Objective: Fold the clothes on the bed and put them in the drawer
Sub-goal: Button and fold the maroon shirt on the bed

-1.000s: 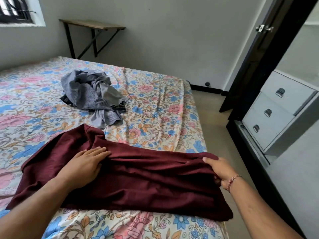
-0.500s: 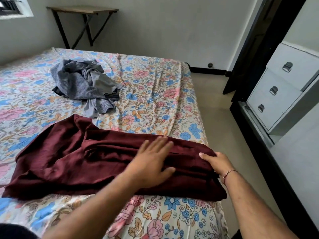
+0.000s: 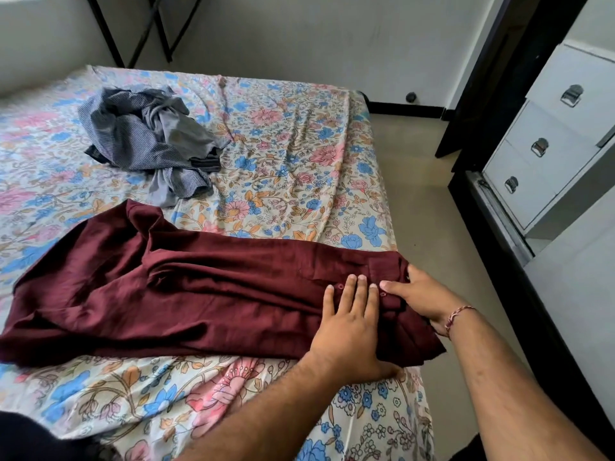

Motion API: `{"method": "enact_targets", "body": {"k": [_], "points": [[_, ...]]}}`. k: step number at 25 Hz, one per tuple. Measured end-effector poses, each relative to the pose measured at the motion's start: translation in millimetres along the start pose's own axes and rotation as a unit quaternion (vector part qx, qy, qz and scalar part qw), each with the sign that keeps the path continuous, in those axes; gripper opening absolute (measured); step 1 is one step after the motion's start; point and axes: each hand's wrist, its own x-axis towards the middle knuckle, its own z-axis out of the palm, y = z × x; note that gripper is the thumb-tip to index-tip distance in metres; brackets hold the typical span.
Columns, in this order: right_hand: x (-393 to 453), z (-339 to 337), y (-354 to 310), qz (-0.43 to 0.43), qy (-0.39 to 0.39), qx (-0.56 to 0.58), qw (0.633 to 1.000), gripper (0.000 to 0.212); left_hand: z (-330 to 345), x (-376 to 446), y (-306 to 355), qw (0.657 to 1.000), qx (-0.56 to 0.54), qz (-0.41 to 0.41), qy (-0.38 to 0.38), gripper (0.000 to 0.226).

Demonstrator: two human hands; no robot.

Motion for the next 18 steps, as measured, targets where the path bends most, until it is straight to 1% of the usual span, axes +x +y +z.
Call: {"method": "enact_targets", "body": {"k": [1,2,3,4,5,6,7,8,9,10,11,12,13,14,15,16,17,18], "points": [[-1.1,2.7,-5.3,-0.009,-0.006,-0.004,1.0,0.037,-1.7,-0.4,-0.8,0.998,-0.06,0.0,0.015,0.136],[-2.4,6.2,-12.8,-0.018,-0.004,-0.004,1.0,0.037,-7.2,-2.7,-3.3,0.986,-0.164,0.001,0.041,0.127],[-4.5,9.2,-23.0,-0.029,0.002,-0.01,1.0,0.036,-15.8,-4.8,-8.0,0.948,-0.31,-0.007,0.07,0.112],[-5.3,13.9,-34.1,-0.042,0.02,-0.019,0.999,0.032,-25.1,-6.8,-14.2,0.881,-0.463,-0.025,0.096,0.094],[-8.9,22.6,-48.5,-0.057,0.031,-0.034,0.997,0.027,-36.3,-9.7,-20.6,0.802,-0.585,-0.052,0.108,0.078],[-13.6,36.0,-64.1,-0.073,0.03,-0.044,0.996,0.023,-50.8,-14.2,-26.8,0.727,-0.67,-0.083,0.124,0.068],[-20.5,52.3,-80.9,-0.093,0.011,-0.031,0.995,0.021,-63.9,-18.9,-34.9,0.657,-0.734,-0.107,0.137,0.065],[-27.7,71.5,-97.9,-0.113,-0.025,-0.006,0.993,0.021,-73.3,-24.8,-46.7,0.585,-0.788,-0.123,0.148,0.065],[-37.5,89.7,-113.5,-0.126,-0.079,0.012,0.989,0.023,-81.3,-31.0,-61.5,0.515,-0.832,-0.13,0.158,0.067],[-46.0,102.3,-124.4,-0.142,-0.114,0.01,0.983,0.026,-86.3,-38.4,-77.8,0.46,-0.863,-0.132,0.164,0.071],[-53.8,108.3,-132.0,-0.165,-0.116,0.002,0.979,0.028,-88.0,-46.0,-94.3,0.421,-0.88,-0.137,0.172,0.076],[-57.8,106.4,-133.1,-0.188,-0.08,-0.007,0.979,0.026,-87.7,-53.9,-108.4,0.393,-0.889,-0.149,0.184,0.078],[-59.8,98.0,-128.7,-0.201,-0.019,-0.017,0.979,0.022,-84.3,-57.9,-117.7,0.376,-0.893,-0.155,0.193,0.078],[-57.8,86.6,-118.3,-0.195,0.036,-0.05,0.979,0.019,-79.2,-59.4,-124.0,0.369,-0.892,-0.16,0.205,0.076],[-58.1,75.6,-107.2,-0.17,0.063,-0.123,0.976,0.02,-75.7,-59.8,-125.3,0.362,-0.893,-0.161,0.215,0.074],[-57.2,67.2,-93.5,-0.131,0.061,-0.222,0.964,0.024,-74.1,-58.9,-123.8,0.356,-0.892,-0.166,0.223,0.071],[-55.9,63.0,-80.1,-0.093,0.033,-0.308,0.946,0.03,-73.0,-57.0,-122.6,0.352,-0.892,-0.171,0.227,0.069],[-55.1,63.3,-69.2,-0.067,0.004,-0.353,0.933,0.036,-71.4,-55.1,-123.0,0.353,-0.89,-0.176,0.227,0.067]]}}
